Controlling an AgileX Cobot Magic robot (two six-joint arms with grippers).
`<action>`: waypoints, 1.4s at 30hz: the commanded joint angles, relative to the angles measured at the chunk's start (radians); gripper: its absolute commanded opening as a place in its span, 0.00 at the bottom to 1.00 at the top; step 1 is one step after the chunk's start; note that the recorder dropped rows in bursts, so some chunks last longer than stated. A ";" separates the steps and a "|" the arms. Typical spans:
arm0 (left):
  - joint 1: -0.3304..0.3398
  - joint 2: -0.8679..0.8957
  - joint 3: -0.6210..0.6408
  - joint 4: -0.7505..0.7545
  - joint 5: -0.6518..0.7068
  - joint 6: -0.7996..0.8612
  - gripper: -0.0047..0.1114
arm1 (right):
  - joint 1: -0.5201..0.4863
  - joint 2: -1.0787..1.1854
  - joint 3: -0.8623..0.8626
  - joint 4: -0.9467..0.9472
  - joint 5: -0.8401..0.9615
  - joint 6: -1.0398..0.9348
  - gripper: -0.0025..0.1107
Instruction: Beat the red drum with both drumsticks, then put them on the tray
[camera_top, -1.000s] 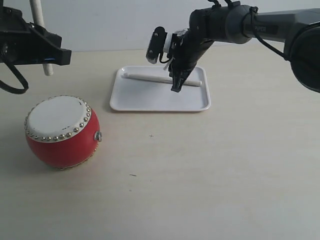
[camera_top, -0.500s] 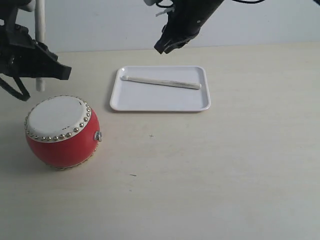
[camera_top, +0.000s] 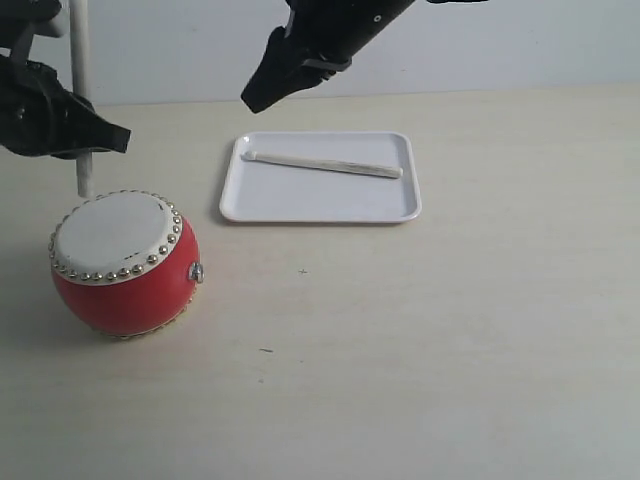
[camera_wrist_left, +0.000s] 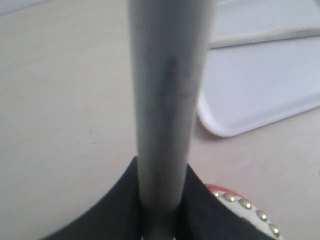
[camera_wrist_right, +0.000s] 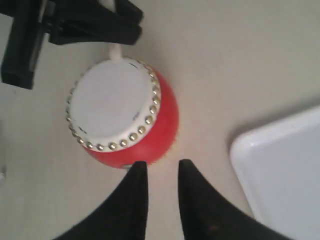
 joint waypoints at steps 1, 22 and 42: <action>0.061 0.000 -0.037 -0.410 0.083 0.391 0.04 | -0.006 -0.001 -0.007 0.109 0.014 -0.055 0.22; 0.288 0.237 -0.038 -1.252 0.870 1.013 0.04 | 0.018 0.031 -0.005 0.304 0.014 -0.132 0.47; 0.218 0.246 -0.038 -1.257 0.870 0.972 0.04 | 0.106 0.050 -0.005 0.211 -0.034 -0.145 0.47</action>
